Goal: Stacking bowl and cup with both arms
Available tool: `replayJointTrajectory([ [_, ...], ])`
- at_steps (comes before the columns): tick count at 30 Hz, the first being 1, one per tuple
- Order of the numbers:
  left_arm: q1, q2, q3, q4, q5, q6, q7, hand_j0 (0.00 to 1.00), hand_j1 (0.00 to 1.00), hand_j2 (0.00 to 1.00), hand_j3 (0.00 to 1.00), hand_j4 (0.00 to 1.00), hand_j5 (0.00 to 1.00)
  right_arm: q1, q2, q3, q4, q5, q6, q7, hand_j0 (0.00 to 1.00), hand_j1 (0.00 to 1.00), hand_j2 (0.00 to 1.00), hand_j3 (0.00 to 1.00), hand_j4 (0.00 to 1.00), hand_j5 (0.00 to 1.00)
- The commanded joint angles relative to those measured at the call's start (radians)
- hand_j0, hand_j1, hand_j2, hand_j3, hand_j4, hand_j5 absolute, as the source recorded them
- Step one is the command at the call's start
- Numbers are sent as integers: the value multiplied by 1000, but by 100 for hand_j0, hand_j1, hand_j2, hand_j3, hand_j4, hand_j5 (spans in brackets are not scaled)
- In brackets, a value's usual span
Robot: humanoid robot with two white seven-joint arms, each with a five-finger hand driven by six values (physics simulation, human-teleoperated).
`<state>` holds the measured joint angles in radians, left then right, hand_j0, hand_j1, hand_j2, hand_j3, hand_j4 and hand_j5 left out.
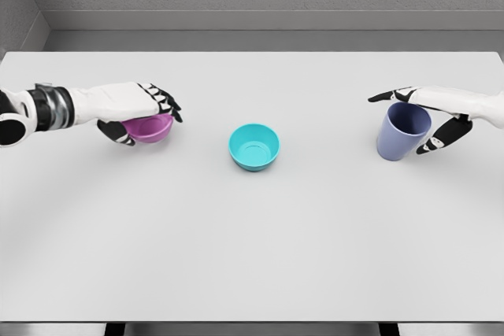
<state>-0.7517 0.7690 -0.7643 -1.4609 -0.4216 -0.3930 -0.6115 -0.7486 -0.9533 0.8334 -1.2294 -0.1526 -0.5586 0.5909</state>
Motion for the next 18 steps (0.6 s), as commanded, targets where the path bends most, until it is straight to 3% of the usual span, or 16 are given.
replayJointTrajectory([
  [1, 0, -13, 0, -13, -9, 2, 1, 83, 83, 83, 83, 83, 83, 0, 4, 0, 7, -4, 3, 0, 100, 100, 100, 100, 100, 100],
  [4, -5, -17, 0, -26, -11, 2, 1, 83, 83, 83, 83, 83, 83, -5, 22, 0, 37, 10, 2, 0, 100, 100, 100, 100, 100, 100],
  [18, -35, -109, -4, -59, -54, 2, 1, 83, 83, 83, 83, 83, 83, -6, 33, 0, 51, 30, 9, 0, 100, 100, 100, 100, 100, 100],
])
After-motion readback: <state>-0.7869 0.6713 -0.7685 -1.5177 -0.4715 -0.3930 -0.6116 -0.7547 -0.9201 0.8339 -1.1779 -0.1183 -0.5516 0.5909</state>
